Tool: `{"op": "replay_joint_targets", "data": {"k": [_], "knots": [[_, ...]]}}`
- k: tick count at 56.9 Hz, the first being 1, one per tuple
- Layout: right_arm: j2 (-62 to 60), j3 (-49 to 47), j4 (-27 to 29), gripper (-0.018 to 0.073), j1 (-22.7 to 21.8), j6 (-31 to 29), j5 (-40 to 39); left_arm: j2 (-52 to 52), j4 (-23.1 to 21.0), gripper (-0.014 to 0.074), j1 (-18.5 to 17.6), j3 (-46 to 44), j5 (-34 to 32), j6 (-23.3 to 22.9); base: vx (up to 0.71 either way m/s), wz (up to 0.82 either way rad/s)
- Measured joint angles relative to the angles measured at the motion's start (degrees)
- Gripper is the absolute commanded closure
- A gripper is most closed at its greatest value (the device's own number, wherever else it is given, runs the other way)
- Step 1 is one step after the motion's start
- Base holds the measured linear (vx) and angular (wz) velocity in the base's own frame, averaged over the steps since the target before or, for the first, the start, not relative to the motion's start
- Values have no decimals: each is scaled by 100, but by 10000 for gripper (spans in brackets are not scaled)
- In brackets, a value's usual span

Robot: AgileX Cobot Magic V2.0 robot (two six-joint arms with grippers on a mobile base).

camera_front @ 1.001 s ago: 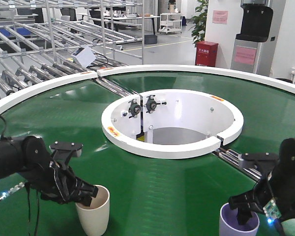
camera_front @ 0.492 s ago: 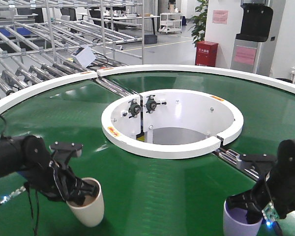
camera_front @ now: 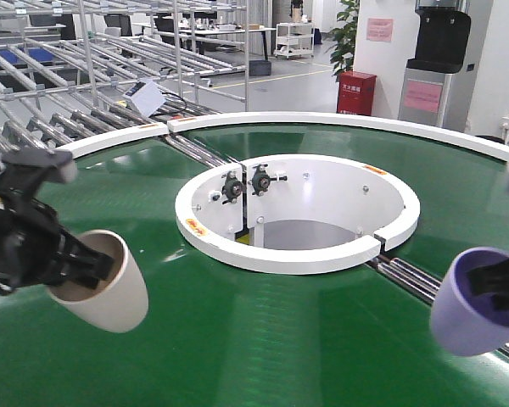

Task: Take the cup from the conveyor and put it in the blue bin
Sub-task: 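Hold both cups raised while the base turns away from the conveyor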

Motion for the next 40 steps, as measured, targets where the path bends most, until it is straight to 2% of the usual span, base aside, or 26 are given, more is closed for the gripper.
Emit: {"op": "replay_joint_targets", "data": {"k": [12,40], "knots": [[-637,0,0,568,0,0,157,-457,0,604,0,0,286,0,0,0],[-686,0,0,568,0,0,206,-485,0,604,0,0,330,0,0,0]]}}
